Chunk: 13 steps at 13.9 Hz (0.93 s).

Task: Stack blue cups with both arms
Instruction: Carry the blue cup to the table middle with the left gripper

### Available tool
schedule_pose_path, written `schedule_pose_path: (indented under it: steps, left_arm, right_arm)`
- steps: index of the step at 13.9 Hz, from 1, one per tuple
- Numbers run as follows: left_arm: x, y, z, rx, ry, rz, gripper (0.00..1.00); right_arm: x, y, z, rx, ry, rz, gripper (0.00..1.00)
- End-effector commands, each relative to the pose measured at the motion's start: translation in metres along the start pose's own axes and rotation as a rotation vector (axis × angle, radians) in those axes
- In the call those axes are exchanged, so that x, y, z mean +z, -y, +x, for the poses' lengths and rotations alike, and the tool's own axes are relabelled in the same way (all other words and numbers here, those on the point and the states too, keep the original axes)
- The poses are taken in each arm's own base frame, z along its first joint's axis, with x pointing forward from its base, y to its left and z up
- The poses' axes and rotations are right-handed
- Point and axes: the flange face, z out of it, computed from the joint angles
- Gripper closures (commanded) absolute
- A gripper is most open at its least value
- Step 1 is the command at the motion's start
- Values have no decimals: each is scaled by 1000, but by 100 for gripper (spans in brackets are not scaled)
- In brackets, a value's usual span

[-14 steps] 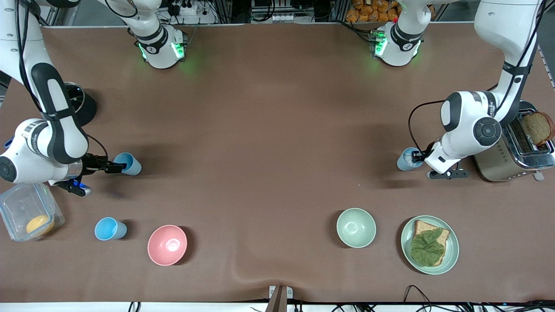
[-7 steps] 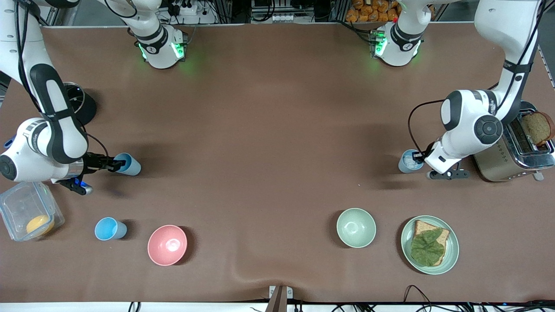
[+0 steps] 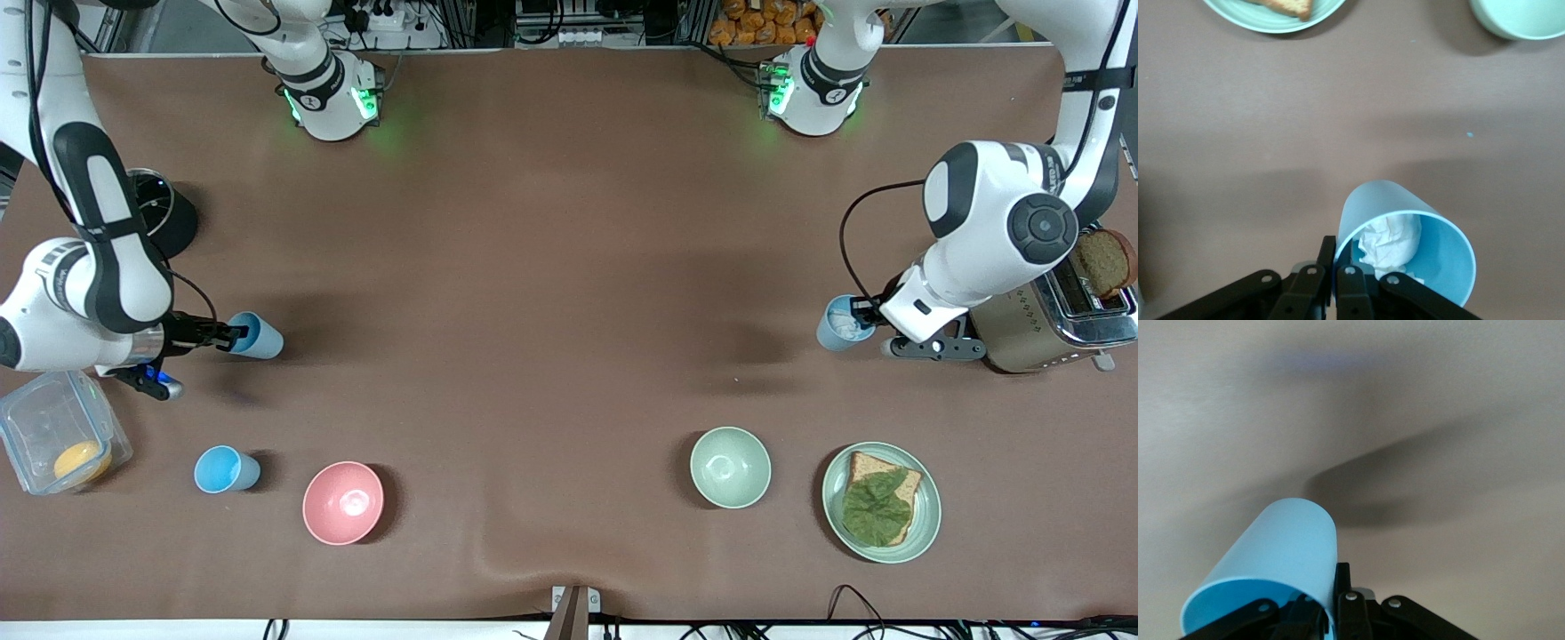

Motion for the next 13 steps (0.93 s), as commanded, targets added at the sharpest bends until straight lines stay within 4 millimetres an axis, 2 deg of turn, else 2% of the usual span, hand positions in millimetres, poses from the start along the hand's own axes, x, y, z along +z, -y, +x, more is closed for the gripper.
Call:
schedule_pose_path:
  steps: [1,4,7,11,13]
  left_arm:
    - [-1,-27,-3,-30,16,-40,100]
    - [-4,-83,-6,-57,12,-56,100]
    - [8,-156,-14,-98,12,-85,100]
    - [47,-264,-45,-161,-8,-123,100]
    - [69,-308,-60,-190,2,-142,100]
  right_arm:
    - [-29,6,-17,-14,-11,15,100]
    - [-46,11,-24,-22,1,15,100]
    - [-64,20,-32,-22,22,19,100]
    - [-72,49,-45,-11,30,3,100]
    - [-74,66,-52,12,29,-9,100]
